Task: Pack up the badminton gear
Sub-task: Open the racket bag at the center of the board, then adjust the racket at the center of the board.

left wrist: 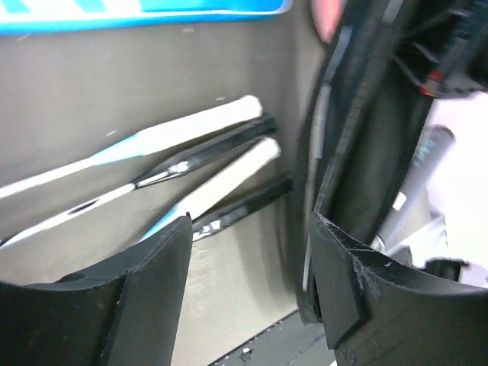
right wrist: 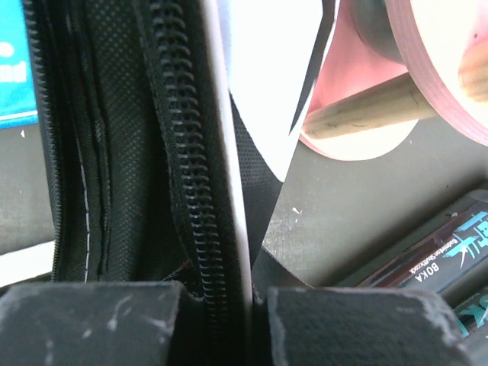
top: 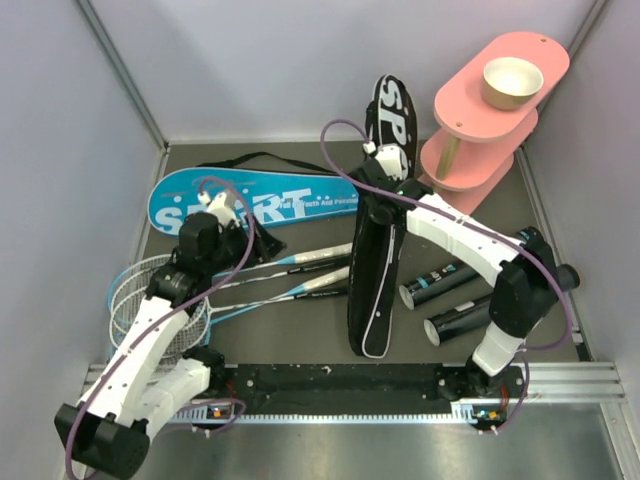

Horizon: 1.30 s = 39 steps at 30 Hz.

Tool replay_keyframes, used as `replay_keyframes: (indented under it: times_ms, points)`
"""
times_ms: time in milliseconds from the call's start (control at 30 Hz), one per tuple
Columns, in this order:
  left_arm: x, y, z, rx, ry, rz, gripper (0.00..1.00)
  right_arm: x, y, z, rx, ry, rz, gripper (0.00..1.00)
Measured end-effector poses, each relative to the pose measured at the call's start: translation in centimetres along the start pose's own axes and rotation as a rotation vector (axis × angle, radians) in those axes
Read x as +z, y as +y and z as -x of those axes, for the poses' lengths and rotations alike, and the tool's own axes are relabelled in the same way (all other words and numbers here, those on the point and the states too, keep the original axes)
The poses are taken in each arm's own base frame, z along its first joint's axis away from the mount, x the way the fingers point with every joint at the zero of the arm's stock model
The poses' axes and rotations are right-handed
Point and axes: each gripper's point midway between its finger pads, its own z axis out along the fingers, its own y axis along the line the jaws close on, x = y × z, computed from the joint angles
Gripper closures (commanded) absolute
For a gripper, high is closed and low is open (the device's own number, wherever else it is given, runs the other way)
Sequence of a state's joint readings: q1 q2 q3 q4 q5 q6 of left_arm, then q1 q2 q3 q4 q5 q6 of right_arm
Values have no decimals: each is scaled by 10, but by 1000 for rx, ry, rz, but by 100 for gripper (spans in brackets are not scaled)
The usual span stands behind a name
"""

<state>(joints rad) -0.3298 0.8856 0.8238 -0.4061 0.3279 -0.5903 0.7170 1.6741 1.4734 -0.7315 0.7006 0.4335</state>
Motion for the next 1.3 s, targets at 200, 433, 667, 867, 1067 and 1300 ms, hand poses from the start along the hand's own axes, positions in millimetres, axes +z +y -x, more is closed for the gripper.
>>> replay_keyframes:
  times_ms: [200,433,667,867,1067,1300]
  points:
    - [-15,81,-56,-317,24,352,29,4,5,7,-22,1,3,100]
    - [-48,133,-91,-633,-147,601,40,3,10,6,-27,10,31,100]
    - [-57,163,-96,-806,-288,745,48,2,14,5,-27,19,55,100]
    - [-52,180,-105,-888,-317,823,51,4,15,3,-35,19,66,100]
    - [-44,189,-112,-935,-319,853,59,4,16,2,-37,19,70,100]
    - [-38,193,-112,-971,-324,865,59,4,17,3,-37,12,80,100]
